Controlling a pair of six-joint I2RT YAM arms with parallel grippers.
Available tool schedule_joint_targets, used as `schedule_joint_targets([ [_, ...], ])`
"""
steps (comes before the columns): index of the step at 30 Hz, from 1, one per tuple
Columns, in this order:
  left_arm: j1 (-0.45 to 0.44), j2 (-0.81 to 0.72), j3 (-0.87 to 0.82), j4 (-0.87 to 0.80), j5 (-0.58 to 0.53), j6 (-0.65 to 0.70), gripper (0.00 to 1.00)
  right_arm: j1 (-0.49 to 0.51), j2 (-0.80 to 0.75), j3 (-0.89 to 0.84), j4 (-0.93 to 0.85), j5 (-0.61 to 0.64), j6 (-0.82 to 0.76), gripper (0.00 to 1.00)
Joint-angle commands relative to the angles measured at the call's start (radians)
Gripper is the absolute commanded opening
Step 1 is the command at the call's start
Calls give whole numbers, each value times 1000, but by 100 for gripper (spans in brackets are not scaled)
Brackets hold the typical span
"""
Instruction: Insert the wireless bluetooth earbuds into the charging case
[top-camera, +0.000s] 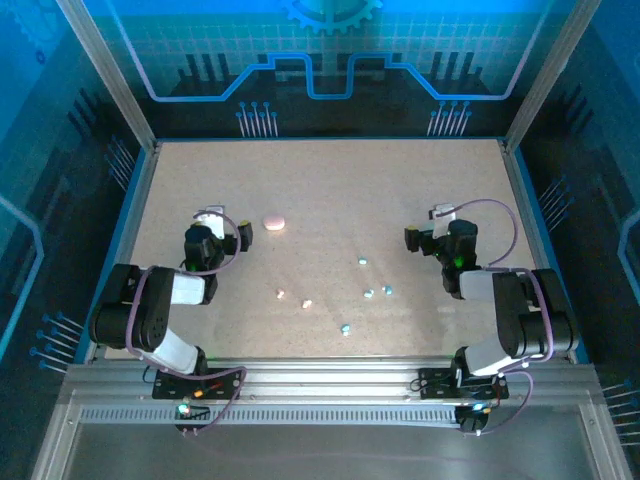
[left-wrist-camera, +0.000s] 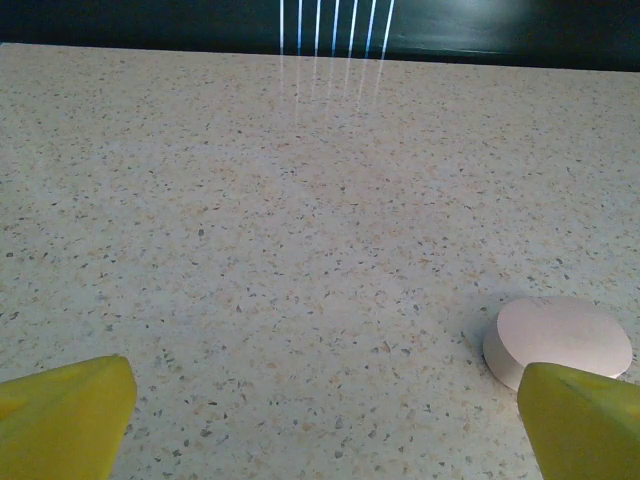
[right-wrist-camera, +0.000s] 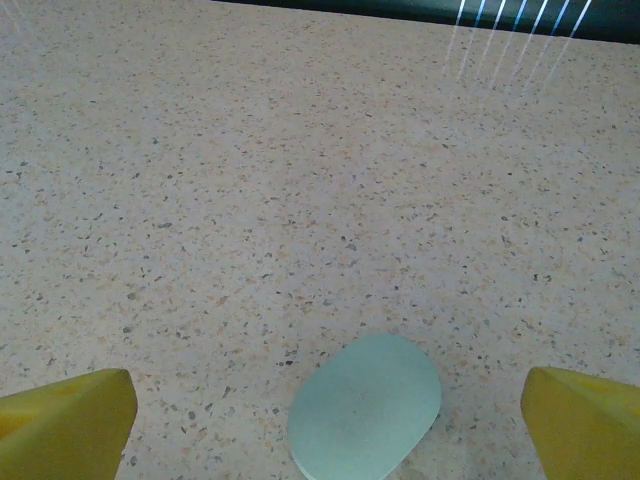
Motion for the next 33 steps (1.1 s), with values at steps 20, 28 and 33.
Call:
schedule_joint_targets([
  [20, 11, 0, 19, -3, 27, 7, 99, 6, 2, 12, 34, 11, 3, 100],
  [28, 9, -11, -18, 56, -30, -8, 99, 11, -7, 21, 10, 6, -5, 100],
  [33, 9, -120, -57, 35, -115, -37, 99, 20, -82, 84, -175, 41, 5, 100],
])
